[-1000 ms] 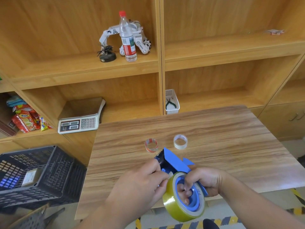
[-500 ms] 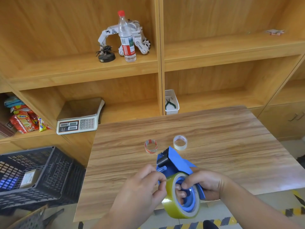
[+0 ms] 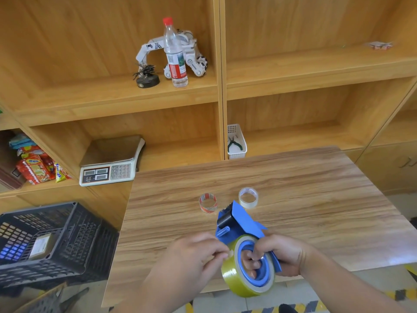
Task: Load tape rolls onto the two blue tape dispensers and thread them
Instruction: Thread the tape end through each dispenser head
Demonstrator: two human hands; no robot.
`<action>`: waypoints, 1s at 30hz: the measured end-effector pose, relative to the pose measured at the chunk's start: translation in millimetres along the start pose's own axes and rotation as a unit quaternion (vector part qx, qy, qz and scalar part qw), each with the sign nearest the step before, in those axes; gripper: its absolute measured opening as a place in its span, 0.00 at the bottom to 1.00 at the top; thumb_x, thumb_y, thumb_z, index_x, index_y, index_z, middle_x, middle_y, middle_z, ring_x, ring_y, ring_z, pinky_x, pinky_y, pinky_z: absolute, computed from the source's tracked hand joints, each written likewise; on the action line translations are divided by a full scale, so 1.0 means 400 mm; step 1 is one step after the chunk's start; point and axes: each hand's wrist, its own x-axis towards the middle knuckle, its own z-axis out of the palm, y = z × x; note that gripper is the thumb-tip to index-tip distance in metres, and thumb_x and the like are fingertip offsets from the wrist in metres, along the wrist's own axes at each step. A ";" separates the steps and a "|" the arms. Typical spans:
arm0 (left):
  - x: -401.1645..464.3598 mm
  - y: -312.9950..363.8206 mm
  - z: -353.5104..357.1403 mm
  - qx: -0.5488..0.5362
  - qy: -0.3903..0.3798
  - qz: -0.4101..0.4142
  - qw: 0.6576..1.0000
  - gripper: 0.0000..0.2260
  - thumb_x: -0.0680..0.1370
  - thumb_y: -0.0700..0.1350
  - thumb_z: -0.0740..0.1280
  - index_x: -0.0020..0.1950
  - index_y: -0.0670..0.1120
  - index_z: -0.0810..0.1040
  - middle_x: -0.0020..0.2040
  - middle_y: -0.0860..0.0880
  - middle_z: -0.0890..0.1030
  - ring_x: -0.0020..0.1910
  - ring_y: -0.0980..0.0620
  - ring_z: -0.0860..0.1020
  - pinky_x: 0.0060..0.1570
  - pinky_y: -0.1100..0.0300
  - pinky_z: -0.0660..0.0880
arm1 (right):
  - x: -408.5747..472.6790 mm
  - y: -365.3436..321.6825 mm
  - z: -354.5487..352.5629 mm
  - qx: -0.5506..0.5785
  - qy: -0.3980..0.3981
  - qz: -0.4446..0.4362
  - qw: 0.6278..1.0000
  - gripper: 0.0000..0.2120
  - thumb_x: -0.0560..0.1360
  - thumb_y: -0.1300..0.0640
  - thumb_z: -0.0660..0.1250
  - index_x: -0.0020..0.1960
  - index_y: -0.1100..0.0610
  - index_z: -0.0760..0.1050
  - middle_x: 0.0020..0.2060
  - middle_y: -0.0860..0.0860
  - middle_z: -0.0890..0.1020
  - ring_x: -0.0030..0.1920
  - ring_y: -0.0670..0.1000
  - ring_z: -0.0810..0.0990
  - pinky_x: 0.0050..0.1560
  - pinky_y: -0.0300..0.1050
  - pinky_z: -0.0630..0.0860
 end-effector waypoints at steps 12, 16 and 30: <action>0.091 -0.001 -0.041 0.152 -0.064 0.150 0.975 0.07 0.84 0.50 0.61 0.50 0.54 0.77 0.46 0.58 0.77 0.45 0.54 0.74 0.50 0.61 0.71 | -0.013 0.009 0.008 0.019 0.006 0.068 0.998 0.12 0.66 0.73 0.59 0.43 0.62 0.76 0.33 0.55 0.73 0.33 0.51 0.74 0.38 0.40 0.73; 0.124 0.012 -0.055 0.161 -0.074 0.214 0.961 0.08 0.85 0.48 0.62 0.50 0.52 0.79 0.46 0.55 0.78 0.46 0.52 0.74 0.52 0.62 0.70 | -0.010 0.020 -0.001 0.032 -0.001 0.104 0.994 0.13 0.66 0.72 0.59 0.44 0.62 0.78 0.33 0.55 0.75 0.33 0.51 0.75 0.37 0.38 0.73; 0.206 -0.024 -0.091 0.063 -0.092 0.127 0.986 0.09 0.84 0.51 0.61 0.53 0.51 0.80 0.48 0.56 0.80 0.50 0.54 0.77 0.53 0.58 0.76 | -0.020 0.035 -0.005 0.106 -0.021 0.036 0.994 0.10 0.66 0.70 0.59 0.43 0.62 0.76 0.33 0.53 0.70 0.33 0.50 0.71 0.39 0.41 0.70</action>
